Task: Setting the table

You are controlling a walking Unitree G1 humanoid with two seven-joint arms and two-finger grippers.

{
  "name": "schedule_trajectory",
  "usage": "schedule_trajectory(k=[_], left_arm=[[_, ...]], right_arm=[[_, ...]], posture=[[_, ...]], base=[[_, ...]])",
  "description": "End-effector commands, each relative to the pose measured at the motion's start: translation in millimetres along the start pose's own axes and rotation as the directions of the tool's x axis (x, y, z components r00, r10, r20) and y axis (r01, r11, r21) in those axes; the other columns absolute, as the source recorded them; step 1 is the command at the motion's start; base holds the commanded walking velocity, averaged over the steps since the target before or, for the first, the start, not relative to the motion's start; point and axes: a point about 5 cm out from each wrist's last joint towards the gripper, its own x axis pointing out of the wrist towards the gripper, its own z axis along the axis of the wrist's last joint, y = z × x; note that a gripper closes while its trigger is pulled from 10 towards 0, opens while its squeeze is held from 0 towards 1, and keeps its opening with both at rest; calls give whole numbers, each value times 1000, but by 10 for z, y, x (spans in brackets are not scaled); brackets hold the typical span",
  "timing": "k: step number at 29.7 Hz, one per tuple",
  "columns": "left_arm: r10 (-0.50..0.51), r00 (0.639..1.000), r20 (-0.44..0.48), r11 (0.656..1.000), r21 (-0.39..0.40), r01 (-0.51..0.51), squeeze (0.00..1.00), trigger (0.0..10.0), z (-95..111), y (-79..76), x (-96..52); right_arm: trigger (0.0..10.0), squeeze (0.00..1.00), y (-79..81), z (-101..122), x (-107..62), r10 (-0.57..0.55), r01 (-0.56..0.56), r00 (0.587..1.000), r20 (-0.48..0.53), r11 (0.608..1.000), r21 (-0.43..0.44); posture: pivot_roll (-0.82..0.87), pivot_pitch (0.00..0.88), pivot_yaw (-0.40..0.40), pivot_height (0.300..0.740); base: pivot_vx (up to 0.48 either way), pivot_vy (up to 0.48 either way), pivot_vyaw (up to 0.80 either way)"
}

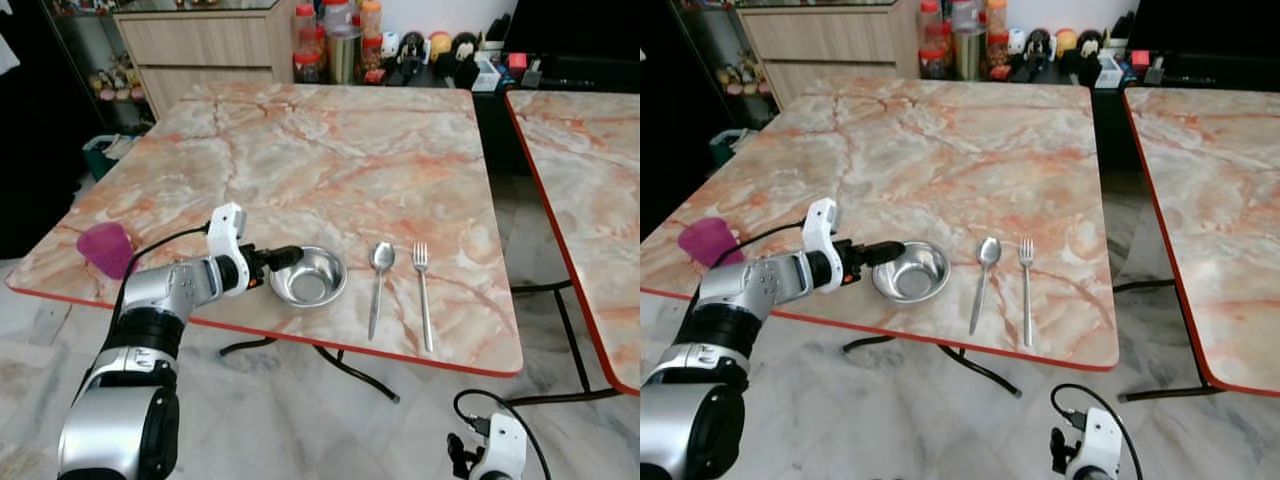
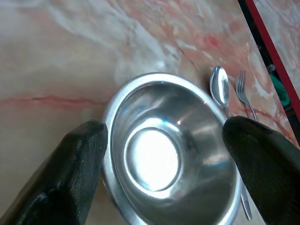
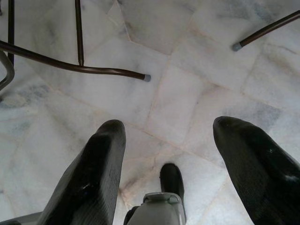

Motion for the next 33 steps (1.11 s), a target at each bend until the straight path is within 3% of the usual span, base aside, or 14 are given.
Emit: schedule_trajectory(k=[1, 6, 13, 18, 24, 33], left_arm=[[-6, 1000, -9, 1000, -4, 6, 0, 10000, -25, -6, -13], [-3, 1000, -14, 1000, 0, 3, 0, 10000, -32, 2, -21], [52, 995, 86, 998, -24, -51, 0, 10000, 136, 85, -106], [51, 993, 110, 999, -19, -49, 0, 10000, 204, 85, -147], [58, 997, 57, 998, -25, -56, 0, 10000, 67, 120, -127], [31, 999, 15, 999, -40, -31, 0, 10000, -58, 53, -39]], right_arm=[[10000, 0, 8, -3, -2, -1, 1, 1000, 9, 1000, 13], [10000, 0, 11, -2, -2, 0, 0, 1000, 9, 1000, 12], [10000, 0, 5, -2, -3, -1, 1, 1000, 8, 1000, 10], [10000, 0, 4, 2, -2, 0, 0, 1000, 8, 1000, 9], [10000, 0, 5, 8, 0, 2, -2, 1000, 10, 1000, 9], [10000, 0, 1, 12, 1, -1, 1, 1000, 10, 1000, 8]], posture=[[75, 46, 69, 736], [75, 46, 68, 736], [75, 48, 66, 736], [78, 48, 65, 736], [78, 46, 64, 736], [73, 45, 63, 736]], base=[[0, 0, 0], [0, 0, 0], [0, 0, 0], [0, 0, 0], [0, 0, 0], [0, 0, 0]])
